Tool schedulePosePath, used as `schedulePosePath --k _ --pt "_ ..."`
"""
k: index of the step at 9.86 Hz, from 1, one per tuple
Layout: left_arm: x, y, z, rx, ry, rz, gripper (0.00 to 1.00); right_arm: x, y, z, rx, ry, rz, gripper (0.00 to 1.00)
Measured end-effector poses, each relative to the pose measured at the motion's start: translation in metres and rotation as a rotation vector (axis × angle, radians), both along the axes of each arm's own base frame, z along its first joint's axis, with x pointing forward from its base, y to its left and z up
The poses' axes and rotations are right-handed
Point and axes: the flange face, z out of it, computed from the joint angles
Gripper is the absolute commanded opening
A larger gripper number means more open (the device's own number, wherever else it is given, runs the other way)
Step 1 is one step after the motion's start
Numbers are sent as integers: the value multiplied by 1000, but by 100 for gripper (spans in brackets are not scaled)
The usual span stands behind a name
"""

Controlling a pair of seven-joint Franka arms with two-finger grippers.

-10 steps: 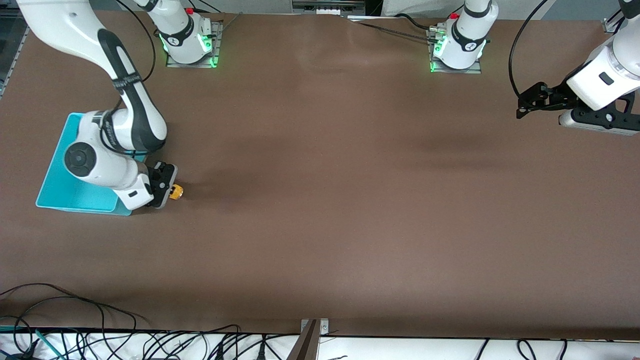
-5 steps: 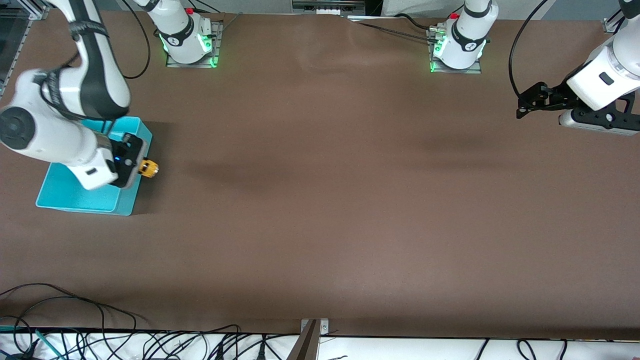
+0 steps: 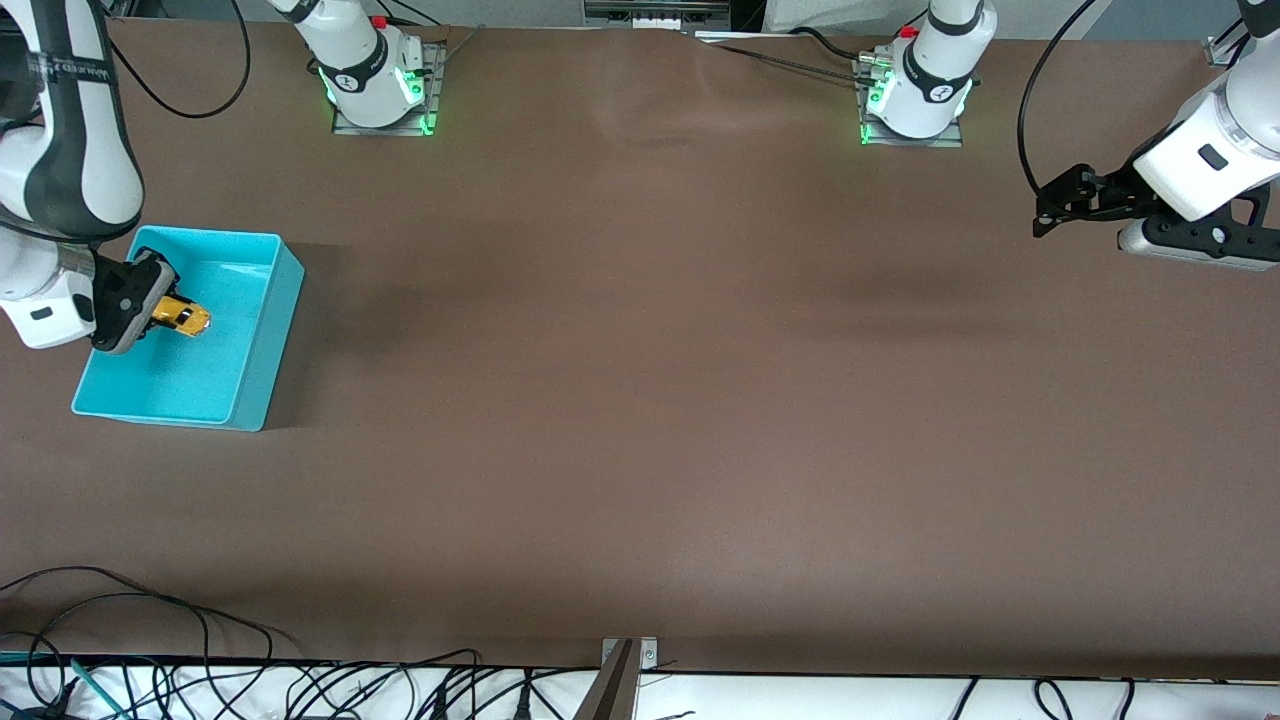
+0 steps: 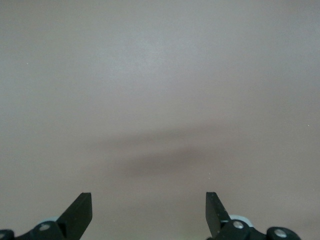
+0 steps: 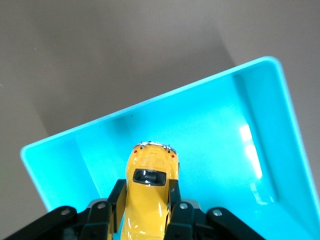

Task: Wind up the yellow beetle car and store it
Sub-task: 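Lift the car with the right gripper and lower it into the bin, then open the right gripper to drop the car in the bin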

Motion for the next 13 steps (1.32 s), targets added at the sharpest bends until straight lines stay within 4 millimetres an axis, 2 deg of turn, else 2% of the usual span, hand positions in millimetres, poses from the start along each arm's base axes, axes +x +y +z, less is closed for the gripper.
schedulePosePath --k 2,4,6,9,10,11,12,13 --pt "0 0 0 0 0 0 100 -11 -4 -32 -12 -37 40 0" --pt "0 0 0 0 0 0 100 -21 -25 -63 -16 -24 55 0" --pt "0 0 0 0 0 0 100 -27 -35 -84 27 -9 40 0" --pt "0 0 0 0 0 0 100 -32 -40 -115 114 -12 38 0" --pt "0 0 0 0 0 0 100 -32 -41 -119 114 -14 45 0" --pt "0 0 0 0 0 0 100 -31 -41 -118 114 -16 48 29" --pt "0 0 0 0 0 0 100 -29 -41 -117 112 -21 50 70" --pt "0 0 0 0 0 0 100 -26 -42 -114 110 -27 55 95"
